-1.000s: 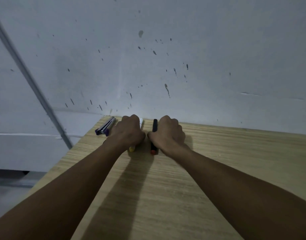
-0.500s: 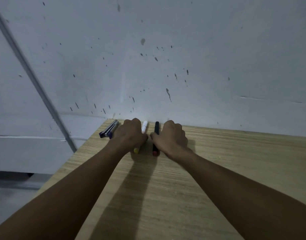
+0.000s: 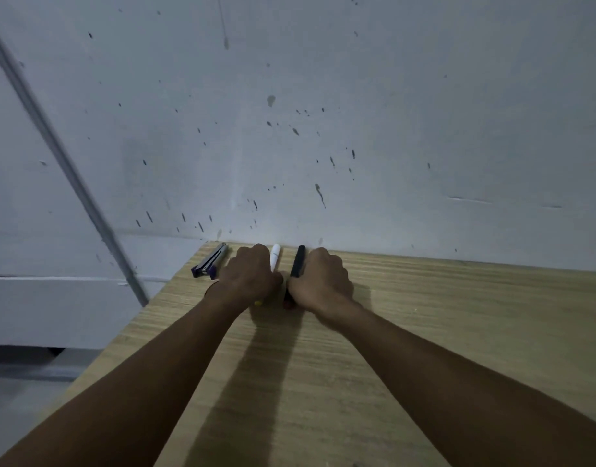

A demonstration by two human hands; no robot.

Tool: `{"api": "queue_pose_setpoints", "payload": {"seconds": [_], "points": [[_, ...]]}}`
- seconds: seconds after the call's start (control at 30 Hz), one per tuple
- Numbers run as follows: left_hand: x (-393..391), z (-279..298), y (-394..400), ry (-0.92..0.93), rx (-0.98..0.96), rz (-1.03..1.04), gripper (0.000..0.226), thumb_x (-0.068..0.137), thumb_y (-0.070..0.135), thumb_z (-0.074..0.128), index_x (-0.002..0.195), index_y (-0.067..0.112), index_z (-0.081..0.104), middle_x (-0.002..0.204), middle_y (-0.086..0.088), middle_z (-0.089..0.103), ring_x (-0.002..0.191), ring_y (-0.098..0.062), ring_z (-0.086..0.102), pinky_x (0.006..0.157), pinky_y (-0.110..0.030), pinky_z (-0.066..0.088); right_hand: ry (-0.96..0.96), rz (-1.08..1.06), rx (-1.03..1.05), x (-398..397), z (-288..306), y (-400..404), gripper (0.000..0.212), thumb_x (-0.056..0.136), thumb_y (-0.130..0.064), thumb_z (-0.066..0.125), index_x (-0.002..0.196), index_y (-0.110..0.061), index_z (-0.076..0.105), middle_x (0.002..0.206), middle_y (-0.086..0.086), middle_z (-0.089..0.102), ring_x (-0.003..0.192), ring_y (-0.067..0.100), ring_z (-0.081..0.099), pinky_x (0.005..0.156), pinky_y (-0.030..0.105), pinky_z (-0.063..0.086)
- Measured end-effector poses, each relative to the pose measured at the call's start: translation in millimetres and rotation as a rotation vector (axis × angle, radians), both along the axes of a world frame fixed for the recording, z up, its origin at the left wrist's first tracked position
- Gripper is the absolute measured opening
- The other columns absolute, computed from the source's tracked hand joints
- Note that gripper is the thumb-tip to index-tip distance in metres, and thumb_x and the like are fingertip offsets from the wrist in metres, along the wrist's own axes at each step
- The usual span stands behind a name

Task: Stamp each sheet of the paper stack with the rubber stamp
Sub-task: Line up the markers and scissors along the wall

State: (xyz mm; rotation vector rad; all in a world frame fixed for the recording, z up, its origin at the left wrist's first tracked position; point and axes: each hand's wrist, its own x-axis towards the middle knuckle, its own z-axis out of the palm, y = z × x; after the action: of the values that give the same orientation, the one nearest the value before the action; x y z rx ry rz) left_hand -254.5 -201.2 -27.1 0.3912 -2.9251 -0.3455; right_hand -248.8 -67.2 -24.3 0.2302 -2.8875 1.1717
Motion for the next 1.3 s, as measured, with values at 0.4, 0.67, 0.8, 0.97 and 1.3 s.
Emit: {"api": "queue_pose_setpoints", "payload": {"seconds": [0.4, 0.67, 0.8, 0.97, 1.3], "points": [[10, 10, 5, -0.007, -0.002, -0.017, 0.037, 0.082, 0.037, 0.066, 0.09, 0.015, 0.037, 0.092, -0.008, 0.048, 0.076, -0.022, 0.049, 0.054, -0.03, 0.033, -0.049, 0.033, -0.014, 4, 3, 12, 0.034, 0.065, -0.026, 0.08, 0.076, -0.022, 0.048, 0.088, 0.0, 0.059, 0.081, 0.023, 0.062, 0.055, 0.03, 0.04], [61, 36, 49, 0.35, 0.068, -0.177, 0.029, 0.089, 0.028, 0.059, 0.11, 0.009, 0.064, 0.108, -0.008, 0.059, 0.095, -0.025, 0.059, 0.078, -0.036, 0.048, 0.141, 0.055, 0.255, 36, 14, 66, 0.033, 0.083, -0.036, 0.064, 0.11, -0.019, 0.056, 0.116, 0.006, 0.057, 0.105, 0.029, 0.058, 0.074, 0.032, 0.038], [97, 40, 90, 0.508, 0.167, -0.314, 0.015, 0.087, 0.019, 0.063, 0.098, 0.009, 0.067, 0.093, -0.005, 0.062, 0.074, -0.016, 0.057, 0.07, -0.034, 0.05, 0.22, 0.035, 0.332, 69, 22, 112, 0.029, 0.083, -0.038, 0.062, 0.107, -0.021, 0.057, 0.112, 0.005, 0.057, 0.102, 0.029, 0.059, 0.072, 0.032, 0.035], [142, 36, 142, 0.571, 0.254, -0.39, 0.013, 0.084, 0.012, 0.066, 0.096, 0.009, 0.069, 0.087, -0.002, 0.061, 0.063, -0.014, 0.06, 0.068, -0.037, 0.052, 0.303, 0.028, 0.377, 118, 30, 183, 0.025, 0.086, -0.033, 0.06, 0.106, -0.017, 0.059, 0.105, 0.004, 0.06, 0.094, 0.028, 0.061, 0.07, 0.034, 0.038], [210, 13, 250, 0.518, 0.395, -0.54, 0.012, 0.081, 0.01, 0.069, 0.093, 0.011, 0.07, 0.084, 0.003, 0.062, 0.063, -0.01, 0.062, 0.066, -0.038, 0.053, 0.261, -0.228, 0.436, 204, 22, 326, 0.023, 0.085, -0.034, 0.06, 0.102, -0.018, 0.06, 0.098, -0.001, 0.062, 0.088, 0.021, 0.059, 0.069, 0.031, 0.042]]}}
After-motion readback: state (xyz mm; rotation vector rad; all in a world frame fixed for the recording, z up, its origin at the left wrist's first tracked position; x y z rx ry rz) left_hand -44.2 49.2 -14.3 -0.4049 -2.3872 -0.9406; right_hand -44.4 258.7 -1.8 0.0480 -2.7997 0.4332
